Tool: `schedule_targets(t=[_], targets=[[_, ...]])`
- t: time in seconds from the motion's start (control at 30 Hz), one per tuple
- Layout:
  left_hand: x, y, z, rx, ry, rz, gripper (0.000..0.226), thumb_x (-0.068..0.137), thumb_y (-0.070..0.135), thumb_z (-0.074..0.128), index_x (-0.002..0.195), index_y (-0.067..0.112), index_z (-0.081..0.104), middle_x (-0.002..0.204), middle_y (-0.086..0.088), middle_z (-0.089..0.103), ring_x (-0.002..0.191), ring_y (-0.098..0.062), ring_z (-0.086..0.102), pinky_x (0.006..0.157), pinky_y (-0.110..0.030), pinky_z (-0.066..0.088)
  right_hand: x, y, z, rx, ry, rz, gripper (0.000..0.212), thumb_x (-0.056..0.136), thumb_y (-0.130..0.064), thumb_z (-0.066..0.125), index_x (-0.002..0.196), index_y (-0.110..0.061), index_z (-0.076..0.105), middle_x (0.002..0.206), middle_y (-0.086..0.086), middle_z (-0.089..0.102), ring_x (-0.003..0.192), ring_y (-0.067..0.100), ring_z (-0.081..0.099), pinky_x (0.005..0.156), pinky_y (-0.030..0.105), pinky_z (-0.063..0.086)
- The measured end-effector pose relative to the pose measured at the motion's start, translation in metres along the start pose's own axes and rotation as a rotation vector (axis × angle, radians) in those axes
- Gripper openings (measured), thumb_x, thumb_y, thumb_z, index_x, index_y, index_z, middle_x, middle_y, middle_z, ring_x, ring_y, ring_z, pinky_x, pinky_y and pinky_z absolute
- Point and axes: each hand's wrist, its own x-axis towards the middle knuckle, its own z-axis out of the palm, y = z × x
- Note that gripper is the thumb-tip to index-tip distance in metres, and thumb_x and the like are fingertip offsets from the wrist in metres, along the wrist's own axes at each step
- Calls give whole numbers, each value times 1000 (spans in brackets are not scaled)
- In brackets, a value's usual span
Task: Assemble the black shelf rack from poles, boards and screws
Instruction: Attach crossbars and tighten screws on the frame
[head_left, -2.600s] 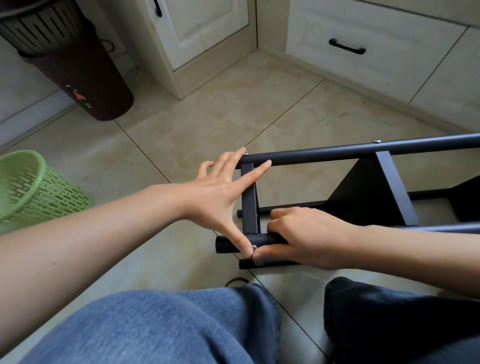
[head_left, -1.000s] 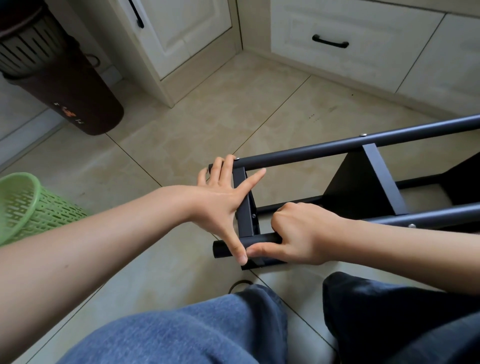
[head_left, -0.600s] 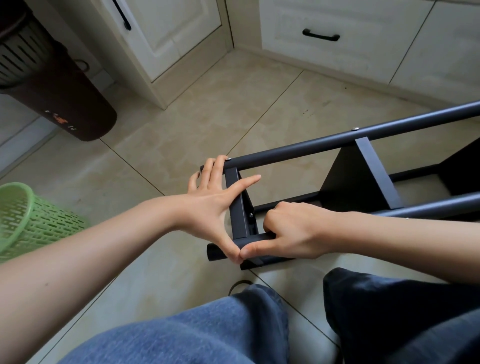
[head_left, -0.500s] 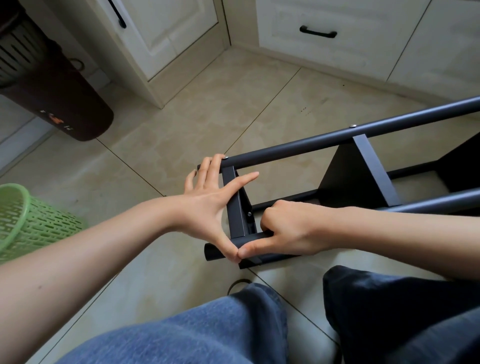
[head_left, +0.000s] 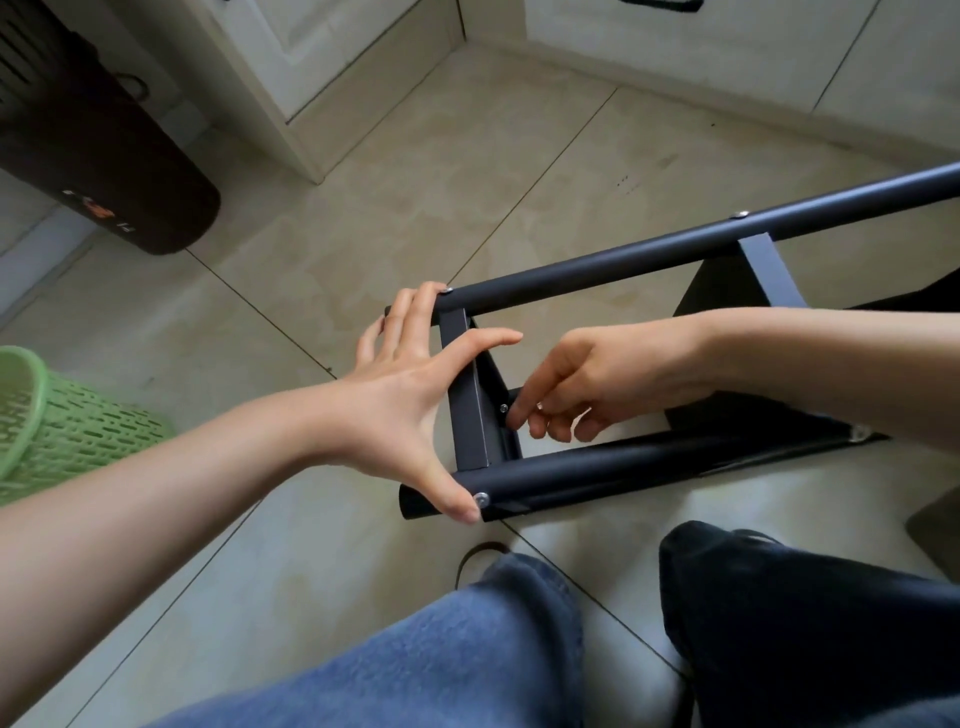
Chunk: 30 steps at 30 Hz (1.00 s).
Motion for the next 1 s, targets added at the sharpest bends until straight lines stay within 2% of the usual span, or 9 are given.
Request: schedule_targets(t=[0.13,0.3,0.43,0.57,0.67,0.8,0.9,1.0], targets=[[0,1,0,1,-6,-1,129,26,83,66,135,71,-2,157,-2,-36,140,-24,-45,120,-53,-13,7,5,-5,88,-111,-32,22,99,1,47,113,1,64,97,10,73,80,13,69,64,19,54],[-2,1,0,-5,-13,-1,127,27,82,66,135,70,1,156,-1,-36,139,-24,-46,119,-52,-12,11,8,-7,152,-181,-4,15,100,-4,49,109,-4,61,107,15,74,90,20,72,67,22,57],[-1,1,0,-25,-23,-1,126,28,82,67,135,72,1,155,3,-39,138,-23,-48,118,-51,-13,14,8,-3,138,-179,-11,12,97,-11,56,107,-5,59,104,14,75,93,23,73,69,23,57],[-1,0,1,-41,-30,1,125,29,81,68,135,73,1,153,7,-41,138,-21,-48,118,-52,-13,20,8,5,160,-127,1,12,99,-12,54,107,-3,58,100,14,75,88,21,74,66,22,57],[-1,0,1,-54,-30,12,125,30,81,68,134,74,1,152,10,-40,137,-17,-48,117,-50,-14,25,8,11,121,-100,12,14,100,-14,54,106,-3,60,101,14,75,92,23,73,65,22,55],[-2,1,1,-64,-30,14,124,28,81,67,134,73,2,152,11,-40,137,-18,-49,115,-49,-15,29,8,21,66,-47,0,7,95,-14,63,92,-10,68,85,7,69,79,18,64,63,19,52],[-2,1,1,-65,-22,13,124,28,81,66,134,72,3,153,8,-38,138,-19,-47,119,-53,-11,32,7,26,123,-100,-8,18,92,-6,65,76,-13,69,71,2,65,68,12,60,60,18,51],[-2,2,1,-63,-24,7,124,27,81,66,135,72,4,154,6,-38,138,-19,-48,120,-55,-9,32,7,27,215,-144,2,24,90,1,62,69,-10,68,64,3,67,57,8,63,55,17,51]])
